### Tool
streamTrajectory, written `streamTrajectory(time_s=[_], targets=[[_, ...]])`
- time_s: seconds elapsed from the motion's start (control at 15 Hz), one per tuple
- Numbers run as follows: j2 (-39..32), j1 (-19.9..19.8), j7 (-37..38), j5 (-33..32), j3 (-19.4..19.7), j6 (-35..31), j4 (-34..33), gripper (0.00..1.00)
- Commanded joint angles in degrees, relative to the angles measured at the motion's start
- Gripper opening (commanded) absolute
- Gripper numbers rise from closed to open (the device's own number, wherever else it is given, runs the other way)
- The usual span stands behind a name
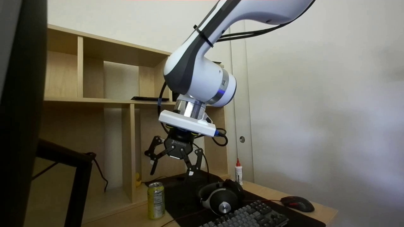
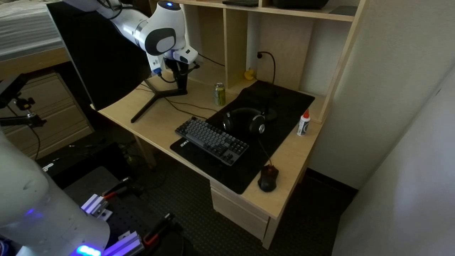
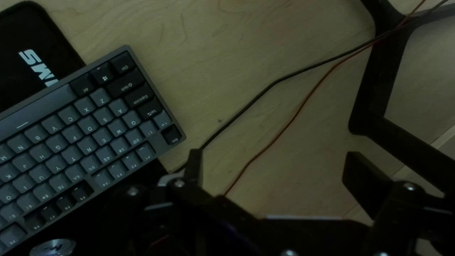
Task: Press on the keyboard
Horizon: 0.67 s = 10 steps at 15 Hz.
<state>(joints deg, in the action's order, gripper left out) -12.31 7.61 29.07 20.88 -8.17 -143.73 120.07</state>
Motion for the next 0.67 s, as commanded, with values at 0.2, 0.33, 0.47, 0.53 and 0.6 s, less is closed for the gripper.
streamTrajectory(time_s=[0.2,0.33,0.47,0.53,0.6], targets=[[-5.15,0.41,1.45,0.58,1.03,0.11,-4.29,1.0],[-6.85,0.24,0.58,2.07,0.78,-1.29,-5.51,1.0],[-8.58,0.34,0.99,2.28,0.92,-0.91,-6.72,1.0],[-9.44,0.52,1.27,1.85,1.2,-1.07,-7.42,1.0],[-10.3,0.62,1.95,1.5,1.53,-0.58,-8.08,1.0]])
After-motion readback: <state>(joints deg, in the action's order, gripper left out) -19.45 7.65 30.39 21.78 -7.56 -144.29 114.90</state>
